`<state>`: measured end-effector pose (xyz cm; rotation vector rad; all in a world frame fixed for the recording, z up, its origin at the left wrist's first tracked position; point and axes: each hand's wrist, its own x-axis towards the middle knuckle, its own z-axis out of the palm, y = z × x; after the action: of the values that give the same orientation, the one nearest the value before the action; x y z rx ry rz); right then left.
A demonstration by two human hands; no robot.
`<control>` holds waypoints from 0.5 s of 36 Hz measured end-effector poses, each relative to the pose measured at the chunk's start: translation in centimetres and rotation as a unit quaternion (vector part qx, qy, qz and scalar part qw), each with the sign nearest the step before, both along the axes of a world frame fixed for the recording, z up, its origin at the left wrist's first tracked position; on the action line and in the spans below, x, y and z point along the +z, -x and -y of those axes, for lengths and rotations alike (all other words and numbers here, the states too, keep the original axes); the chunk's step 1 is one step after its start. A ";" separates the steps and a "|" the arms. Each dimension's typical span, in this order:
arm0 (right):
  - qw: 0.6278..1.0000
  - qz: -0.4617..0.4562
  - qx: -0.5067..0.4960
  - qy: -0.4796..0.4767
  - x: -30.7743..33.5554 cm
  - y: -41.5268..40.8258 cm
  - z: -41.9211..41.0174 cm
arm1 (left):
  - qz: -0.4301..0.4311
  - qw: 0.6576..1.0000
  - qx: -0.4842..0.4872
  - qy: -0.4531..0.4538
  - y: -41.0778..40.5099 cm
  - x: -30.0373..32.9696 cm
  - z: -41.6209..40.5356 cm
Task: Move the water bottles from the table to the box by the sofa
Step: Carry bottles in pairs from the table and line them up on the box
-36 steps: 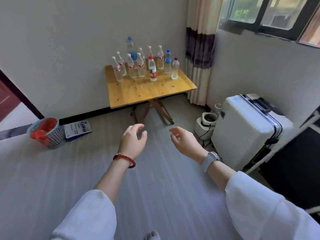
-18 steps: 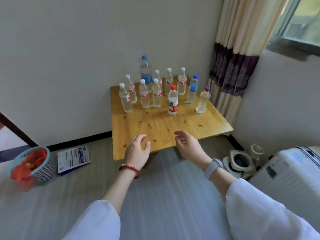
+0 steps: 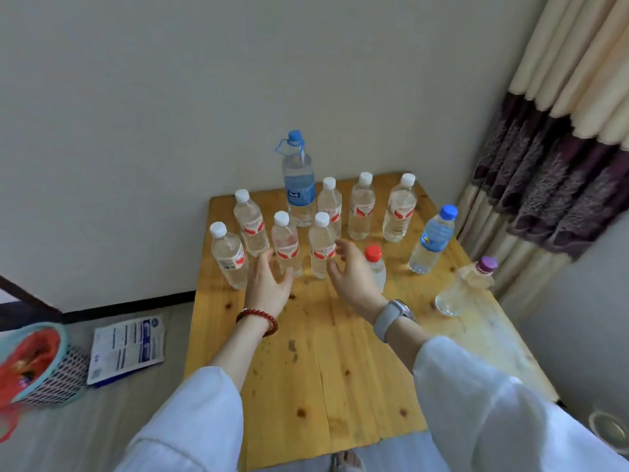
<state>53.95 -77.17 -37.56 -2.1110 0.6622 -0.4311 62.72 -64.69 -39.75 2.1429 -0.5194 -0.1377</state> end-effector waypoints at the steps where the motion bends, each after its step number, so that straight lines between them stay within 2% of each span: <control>1: 1.000 0.004 -0.006 -0.006 -0.3 -1.8 0.8 | -0.001 1.000 0.008 0.003 -1.4 -0.3 1.0; 9: 0.989 -0.009 -0.096 -0.114 -4.0 -12.0 5.0 | -0.037 0.996 0.068 0.037 -9.7 -3.3 6.5; 13: 0.986 -0.013 -0.102 -0.133 -5.4 -14.4 5.8 | -0.064 0.996 0.060 0.031 -12.1 -4.2 8.2; 18: 0.984 0.013 -0.122 -0.132 -6.9 -15.1 5.9 | -0.049 0.994 0.058 0.075 -13.2 -5.1 9.4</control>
<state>69.09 -83.09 -44.43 -1.7790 0.9159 -0.4775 75.97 -74.07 -44.85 2.0024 -0.3380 -0.1336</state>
